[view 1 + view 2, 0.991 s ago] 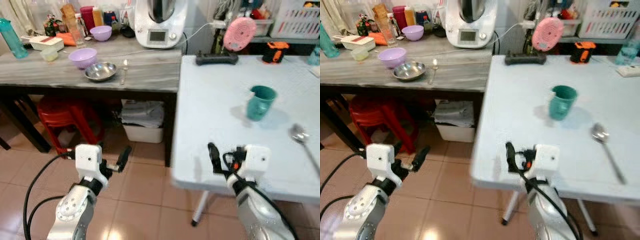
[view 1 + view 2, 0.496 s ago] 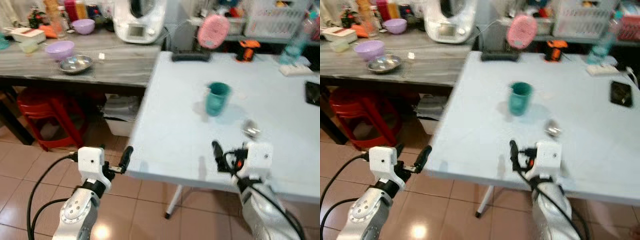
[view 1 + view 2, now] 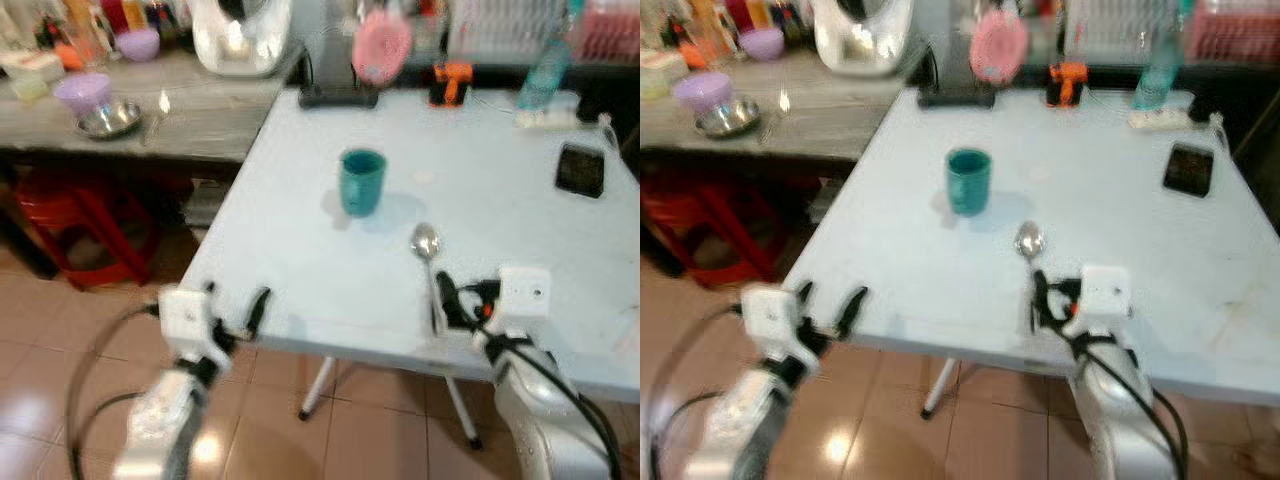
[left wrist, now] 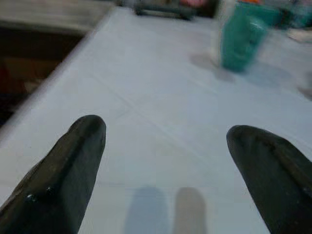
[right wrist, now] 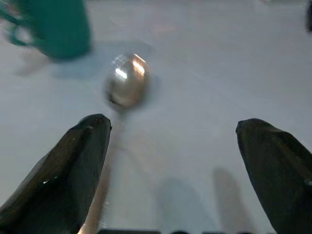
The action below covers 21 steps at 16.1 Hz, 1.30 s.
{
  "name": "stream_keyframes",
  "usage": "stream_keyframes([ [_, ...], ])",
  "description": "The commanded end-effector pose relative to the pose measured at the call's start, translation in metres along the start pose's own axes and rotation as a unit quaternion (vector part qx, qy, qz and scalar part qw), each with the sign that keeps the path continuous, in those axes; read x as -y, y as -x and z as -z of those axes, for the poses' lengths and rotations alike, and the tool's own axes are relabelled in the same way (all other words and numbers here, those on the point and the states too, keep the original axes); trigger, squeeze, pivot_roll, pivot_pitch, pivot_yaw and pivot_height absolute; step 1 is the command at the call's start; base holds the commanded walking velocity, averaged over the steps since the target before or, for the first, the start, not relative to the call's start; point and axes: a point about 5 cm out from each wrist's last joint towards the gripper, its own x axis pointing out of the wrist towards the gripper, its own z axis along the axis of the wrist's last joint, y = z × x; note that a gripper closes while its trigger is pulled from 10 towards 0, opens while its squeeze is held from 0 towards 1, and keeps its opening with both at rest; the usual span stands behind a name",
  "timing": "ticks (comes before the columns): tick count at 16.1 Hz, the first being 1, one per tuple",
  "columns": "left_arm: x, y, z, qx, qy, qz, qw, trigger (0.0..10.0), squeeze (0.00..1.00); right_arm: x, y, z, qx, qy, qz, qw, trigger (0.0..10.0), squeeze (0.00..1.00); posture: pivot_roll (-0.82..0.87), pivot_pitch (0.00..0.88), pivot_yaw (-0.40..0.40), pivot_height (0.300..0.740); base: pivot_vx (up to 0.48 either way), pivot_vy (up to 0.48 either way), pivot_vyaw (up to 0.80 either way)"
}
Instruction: Setting the table
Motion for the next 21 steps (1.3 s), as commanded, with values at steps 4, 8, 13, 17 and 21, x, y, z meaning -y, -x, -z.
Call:
stream_keyframes([
  [4, 0.000, 0.003, 0.002, -0.012, -0.028, 0.046, 0.998, 10.0, 0.00, -0.016, -0.020, -0.005, -0.011, 0.004, -0.051, 0.999, 10.0, 0.00, -0.04, 0.094, 0.077, 0.740, 0.000, 0.000, 0.00],
  [8, 0.009, 0.003, 0.000, -0.011, -0.028, 0.098, 0.995, 10.0, 0.00, -0.030, -0.038, -0.015, -0.014, 0.011, -0.082, 0.996, 10.0, 0.00, -0.04, 0.124, 0.076, 0.740, 0.000, 0.000, 0.00],
  [13, 0.020, 0.005, -0.002, -0.014, -0.024, 0.163, 0.986, 10.0, 0.00, -0.040, -0.048, -0.010, -0.053, 0.025, -0.093, 0.994, 10.0, 0.00, -0.04, 0.150, 0.083, 0.740, 0.000, 0.000, 0.00],
  [17, 0.022, 0.000, -0.008, 0.001, -0.021, 0.163, 0.986, 10.0, 0.00, -0.045, -0.044, 0.003, -0.088, 0.011, -0.087, 0.992, 0.0, 0.00, -0.04, 0.139, 0.078, 0.740, 0.000, 0.000, 0.00],
  [21, 0.026, 0.002, -0.011, 0.011, -0.007, 0.189, 0.982, 10.0, 0.00, -0.040, -0.037, 0.013, -0.114, 0.012, -0.077, 0.990, 0.0, 0.00, -0.05, 0.137, 0.075, 0.740, 0.000, 0.000, 0.00],
])
